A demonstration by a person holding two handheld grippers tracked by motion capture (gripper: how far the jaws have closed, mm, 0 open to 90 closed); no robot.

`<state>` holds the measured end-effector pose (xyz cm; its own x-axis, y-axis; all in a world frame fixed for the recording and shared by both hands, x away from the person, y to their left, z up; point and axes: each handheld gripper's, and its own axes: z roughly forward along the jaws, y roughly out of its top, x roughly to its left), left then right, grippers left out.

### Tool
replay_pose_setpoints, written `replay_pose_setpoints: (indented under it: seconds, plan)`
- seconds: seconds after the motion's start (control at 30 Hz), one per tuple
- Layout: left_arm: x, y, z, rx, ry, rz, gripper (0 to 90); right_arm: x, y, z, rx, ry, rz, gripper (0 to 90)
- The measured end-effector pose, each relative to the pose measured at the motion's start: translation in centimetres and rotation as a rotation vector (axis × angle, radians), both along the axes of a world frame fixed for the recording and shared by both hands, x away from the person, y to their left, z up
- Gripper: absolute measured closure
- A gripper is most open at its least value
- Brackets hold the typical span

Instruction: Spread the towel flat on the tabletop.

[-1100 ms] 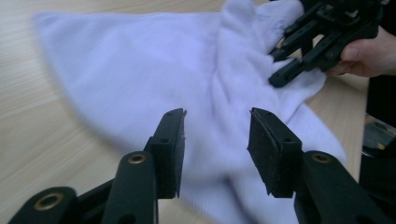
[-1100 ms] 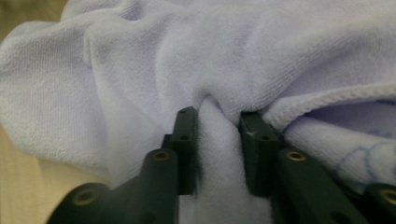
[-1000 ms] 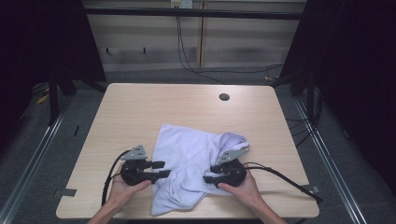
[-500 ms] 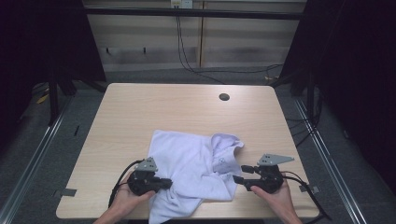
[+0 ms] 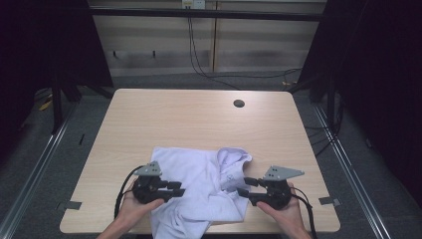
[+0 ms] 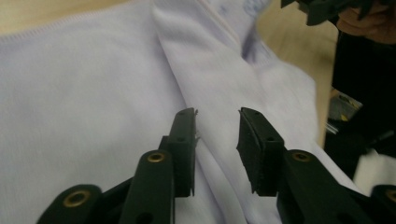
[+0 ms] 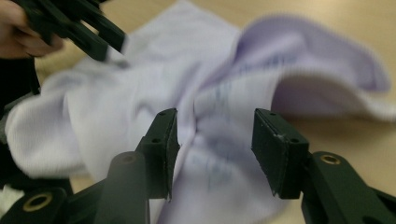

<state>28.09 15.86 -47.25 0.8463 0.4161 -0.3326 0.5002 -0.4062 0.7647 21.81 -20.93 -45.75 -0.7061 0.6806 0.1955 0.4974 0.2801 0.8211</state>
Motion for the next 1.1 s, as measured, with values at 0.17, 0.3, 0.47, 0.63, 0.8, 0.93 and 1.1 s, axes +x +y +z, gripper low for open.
replay_pose_setpoints:
  seconds: [0.17, 0.3, 0.47, 0.63, 0.8, 0.93, 1.1]
  plan:
    - [4.3, -3.4, -0.5, 0.015, 0.002, 0.035, 55.3, 2.9, 1.1, 2.6, 0.037, -0.063, 0.010, 46.1]
    - [6.6, -5.5, -1.5, 0.005, 0.028, 0.040, 45.0, 5.9, 1.4, 0.8, -0.010, -0.002, 0.007, 39.1]
    - [7.4, -7.5, -2.8, -0.020, 0.067, 0.003, 38.0, 6.7, 1.8, -2.8, -0.079, 0.088, 0.036, 33.1]
    - [6.8, -8.6, -3.4, 0.021, 0.051, -0.053, 47.3, 6.3, 2.0, -4.3, -0.126, 0.122, 0.057, 32.7]
    - [5.7, -9.4, -3.3, 0.011, 0.071, -0.185, 70.8, 6.1, 3.0, -4.6, -0.151, 0.106, 0.077, 34.6]
    - [5.6, -9.4, -2.8, -0.007, 0.065, -0.183, 84.0, 6.0, 3.4, -4.5, -0.148, 0.109, 0.109, 61.8]
    - [5.6, -7.4, -0.8, -0.095, 0.037, -0.135, 85.3, 5.9, 3.2, -3.9, -0.131, 0.135, 0.110, 80.3]
